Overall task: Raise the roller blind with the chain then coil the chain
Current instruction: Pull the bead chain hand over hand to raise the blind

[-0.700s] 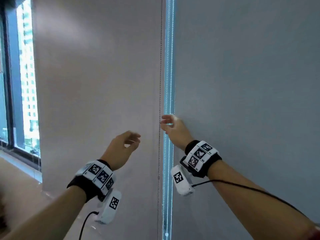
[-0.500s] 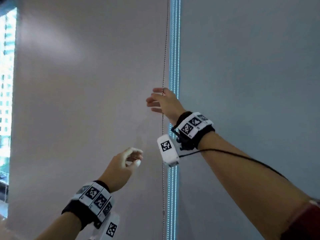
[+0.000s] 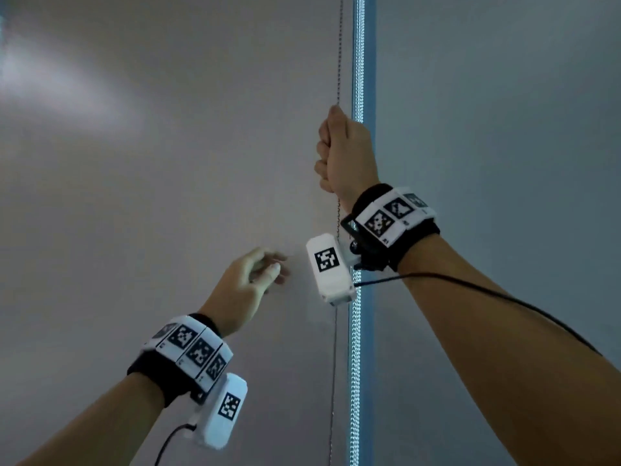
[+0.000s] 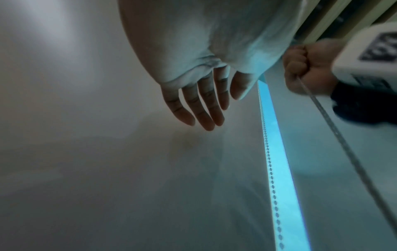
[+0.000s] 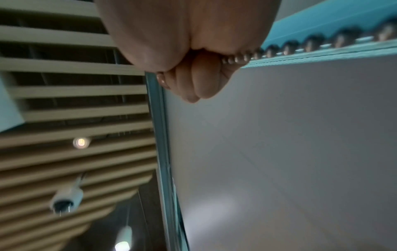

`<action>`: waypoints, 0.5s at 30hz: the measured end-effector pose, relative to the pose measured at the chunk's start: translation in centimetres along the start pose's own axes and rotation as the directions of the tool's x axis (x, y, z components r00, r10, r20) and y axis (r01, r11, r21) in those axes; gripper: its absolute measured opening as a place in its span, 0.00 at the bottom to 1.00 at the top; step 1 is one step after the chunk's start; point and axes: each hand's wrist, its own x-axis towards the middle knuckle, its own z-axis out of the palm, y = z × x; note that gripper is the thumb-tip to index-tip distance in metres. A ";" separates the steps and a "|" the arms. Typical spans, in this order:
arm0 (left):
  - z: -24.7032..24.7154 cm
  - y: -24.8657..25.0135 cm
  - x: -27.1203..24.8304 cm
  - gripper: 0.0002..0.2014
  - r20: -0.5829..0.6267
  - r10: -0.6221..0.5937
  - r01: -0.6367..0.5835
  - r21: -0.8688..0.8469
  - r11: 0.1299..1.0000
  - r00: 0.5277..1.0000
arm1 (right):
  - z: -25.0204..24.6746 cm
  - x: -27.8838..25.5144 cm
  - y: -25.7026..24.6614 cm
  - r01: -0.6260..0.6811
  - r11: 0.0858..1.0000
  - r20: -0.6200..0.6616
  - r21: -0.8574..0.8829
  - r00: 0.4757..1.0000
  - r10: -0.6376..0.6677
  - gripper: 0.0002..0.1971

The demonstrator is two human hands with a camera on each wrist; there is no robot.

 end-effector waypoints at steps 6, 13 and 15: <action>-0.4 7.9 4.3 0.21 0.107 0.058 -0.014 -0.374 0.927 0.993 | -1.0 -13.8 6.5 -0.029 0.966 0.215 -0.256 0.973 0.086 0.23; 3.4 8.0 -1.6 0.15 0.127 0.061 0.011 -0.503 0.864 0.990 | -4.2 -12.6 7.4 -0.444 0.884 0.728 0.146 0.653 0.208 0.12; 4.7 5.7 -4.7 0.15 0.202 0.001 0.095 -0.468 0.879 0.979 | -4.2 -8.0 3.1 -0.487 0.796 0.524 0.359 0.811 0.259 0.20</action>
